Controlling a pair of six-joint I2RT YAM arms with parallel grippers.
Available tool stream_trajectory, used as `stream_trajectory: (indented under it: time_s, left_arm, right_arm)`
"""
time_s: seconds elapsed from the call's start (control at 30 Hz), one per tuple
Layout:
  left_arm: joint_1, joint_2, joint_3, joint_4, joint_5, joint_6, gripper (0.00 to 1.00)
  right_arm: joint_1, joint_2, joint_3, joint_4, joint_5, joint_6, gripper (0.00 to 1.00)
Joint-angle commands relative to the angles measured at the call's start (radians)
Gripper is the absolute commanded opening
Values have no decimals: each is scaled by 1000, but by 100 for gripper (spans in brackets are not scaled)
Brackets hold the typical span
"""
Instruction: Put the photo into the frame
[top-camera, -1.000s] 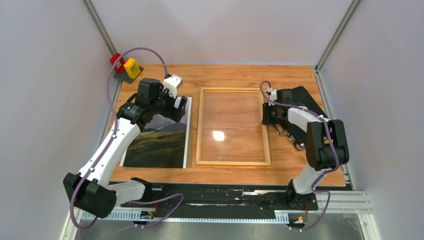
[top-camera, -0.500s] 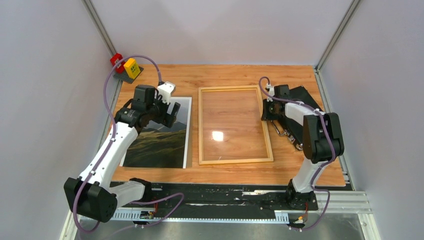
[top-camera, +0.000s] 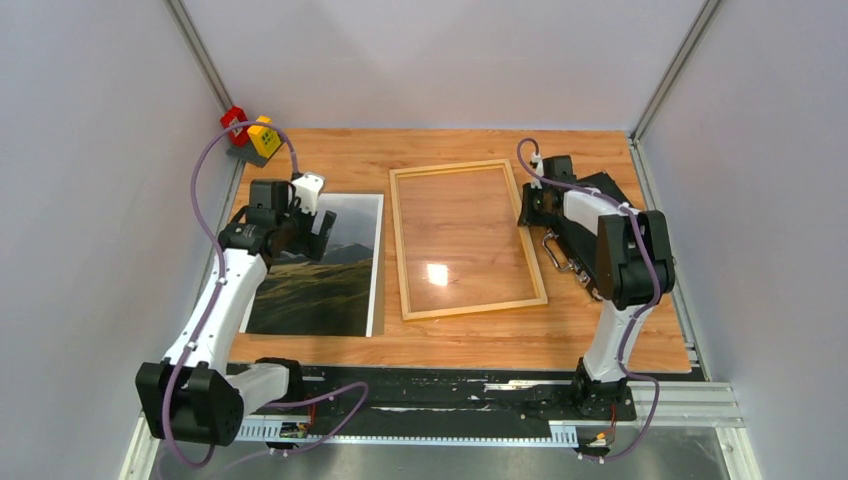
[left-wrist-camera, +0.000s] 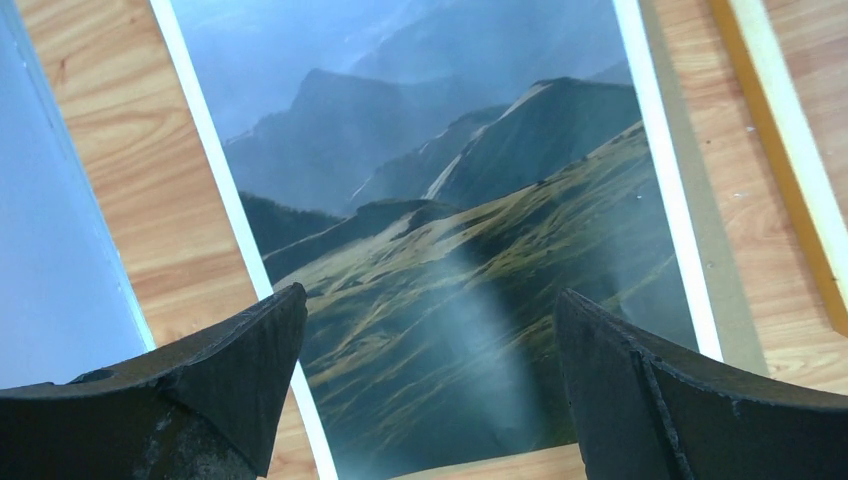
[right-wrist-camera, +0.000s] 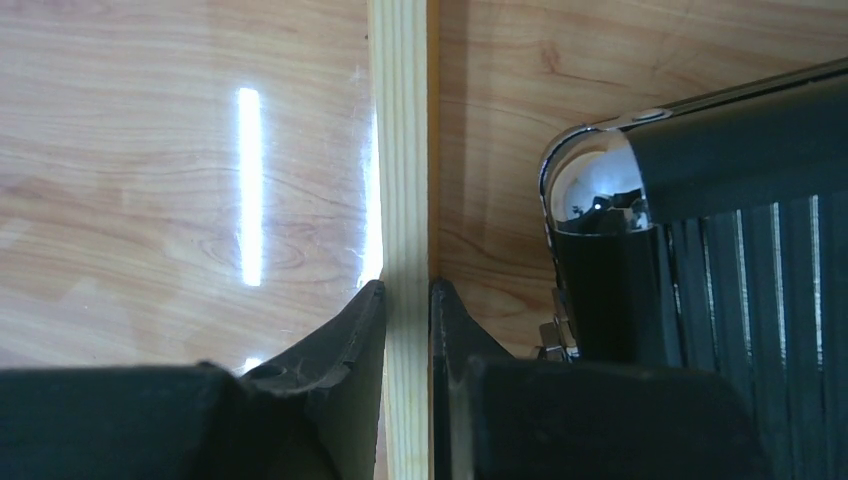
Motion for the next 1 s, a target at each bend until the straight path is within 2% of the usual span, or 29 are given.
stream_trajectory:
  time_s: [0.0, 0.1, 0.27, 0.47, 0.7, 0.97]
  left_arm:
    - [44, 16, -12, 21, 1, 31, 100]
    - [77, 31, -12, 26, 6, 38, 100]
    - [157, 59, -14, 30, 27, 57, 100]
    - [303, 171, -13, 27, 107, 90, 100]
    - [520, 307, 10, 0, 242, 146, 100]
    - [654, 442, 76, -46, 355, 212, 99]
  right_arm:
    - [-6, 26, 50, 11, 8, 67, 0]
    - [-5, 19, 48, 12, -16, 73, 4]
    - [-3, -36, 31, 13, -49, 65, 37]
    - [22, -144, 26, 30, -87, 42, 68]
    - [172, -235, 61, 26, -97, -60, 76]
    - [461, -179, 195, -4, -103, -179, 76]
